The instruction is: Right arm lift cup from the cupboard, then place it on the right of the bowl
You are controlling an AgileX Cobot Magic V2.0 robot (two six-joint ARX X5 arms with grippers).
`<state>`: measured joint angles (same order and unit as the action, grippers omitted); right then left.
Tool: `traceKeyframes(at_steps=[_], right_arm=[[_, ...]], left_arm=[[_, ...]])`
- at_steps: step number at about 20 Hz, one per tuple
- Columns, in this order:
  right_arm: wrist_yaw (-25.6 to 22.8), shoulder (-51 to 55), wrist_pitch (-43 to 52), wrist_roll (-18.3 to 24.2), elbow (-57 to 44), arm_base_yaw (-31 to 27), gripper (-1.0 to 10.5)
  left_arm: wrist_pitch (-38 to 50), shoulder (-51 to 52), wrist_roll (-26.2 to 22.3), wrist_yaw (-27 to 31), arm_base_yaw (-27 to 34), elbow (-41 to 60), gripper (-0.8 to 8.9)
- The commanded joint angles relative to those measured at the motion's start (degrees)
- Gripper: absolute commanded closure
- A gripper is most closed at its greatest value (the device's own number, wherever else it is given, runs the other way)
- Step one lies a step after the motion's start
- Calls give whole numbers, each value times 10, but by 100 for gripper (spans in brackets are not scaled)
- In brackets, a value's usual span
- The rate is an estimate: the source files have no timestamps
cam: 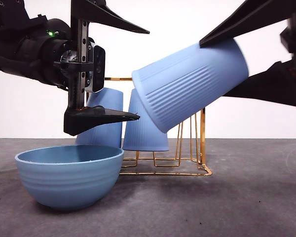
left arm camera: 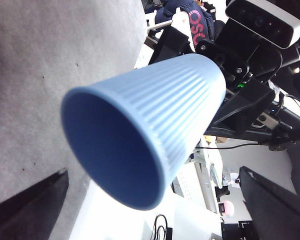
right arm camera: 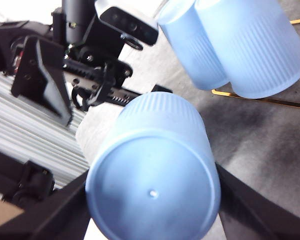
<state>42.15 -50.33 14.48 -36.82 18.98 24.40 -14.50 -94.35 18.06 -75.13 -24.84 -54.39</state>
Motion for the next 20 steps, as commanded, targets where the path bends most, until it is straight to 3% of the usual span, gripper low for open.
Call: traceKeyframes(at_steps=[1, 5, 13, 15, 20], right_arm=[[-6, -26, 46, -31, 0, 24, 705], [-47, -65, 67, -37, 0, 57, 705], [-61, -119, 169, -78, 1, 83, 705], [-71, -131, 179, -80, 1, 90, 705], [-77, -144, 205, -91, 1, 105, 705]], left_arm=[[6, -2, 11, -4, 0, -4, 256], [8, 2, 10, -4, 7, -4, 257], [4, 72, 22, -4, 16, -4, 266], [1, 73, 22, -3, 14, -4, 376], [-10, 73, 16, -1, 11, -4, 785]])
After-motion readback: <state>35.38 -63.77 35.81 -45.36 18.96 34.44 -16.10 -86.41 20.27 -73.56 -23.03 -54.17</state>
